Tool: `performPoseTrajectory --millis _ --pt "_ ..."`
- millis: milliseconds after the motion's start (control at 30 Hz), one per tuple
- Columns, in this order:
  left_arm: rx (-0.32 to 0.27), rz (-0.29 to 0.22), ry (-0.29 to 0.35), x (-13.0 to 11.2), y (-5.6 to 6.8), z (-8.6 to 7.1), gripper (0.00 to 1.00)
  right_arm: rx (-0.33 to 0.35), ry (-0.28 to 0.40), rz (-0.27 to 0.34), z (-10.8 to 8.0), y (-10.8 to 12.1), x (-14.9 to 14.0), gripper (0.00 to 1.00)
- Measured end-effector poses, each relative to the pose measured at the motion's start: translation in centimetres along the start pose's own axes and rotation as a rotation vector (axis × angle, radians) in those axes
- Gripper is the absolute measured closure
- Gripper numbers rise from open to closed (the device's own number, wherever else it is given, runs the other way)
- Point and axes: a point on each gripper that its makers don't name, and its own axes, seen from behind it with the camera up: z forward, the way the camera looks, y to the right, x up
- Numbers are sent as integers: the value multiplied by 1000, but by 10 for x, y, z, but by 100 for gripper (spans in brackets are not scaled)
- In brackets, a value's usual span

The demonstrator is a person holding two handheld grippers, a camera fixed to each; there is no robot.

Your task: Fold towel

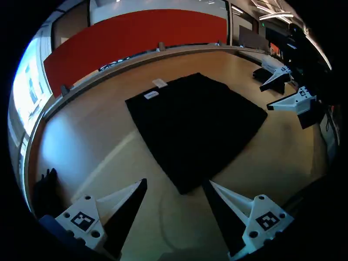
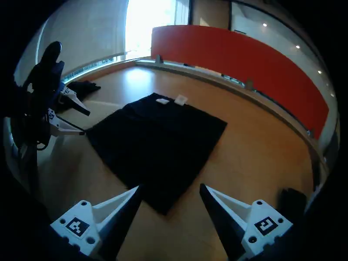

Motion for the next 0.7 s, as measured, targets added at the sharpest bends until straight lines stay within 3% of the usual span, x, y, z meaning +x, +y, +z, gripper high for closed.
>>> performPoseTrajectory --millis 333,533,700 --pt "-27 -7 -37 -12 7 9 5 11 -36 5 5 -5 -19 2" --pt "-39 -4 -45 -12 11 11 7 14 -44 15 8 -5 -23 8" --pt "-54 -19 -57 -12 14 11 17 20 -51 23 10 -6 -28 13"
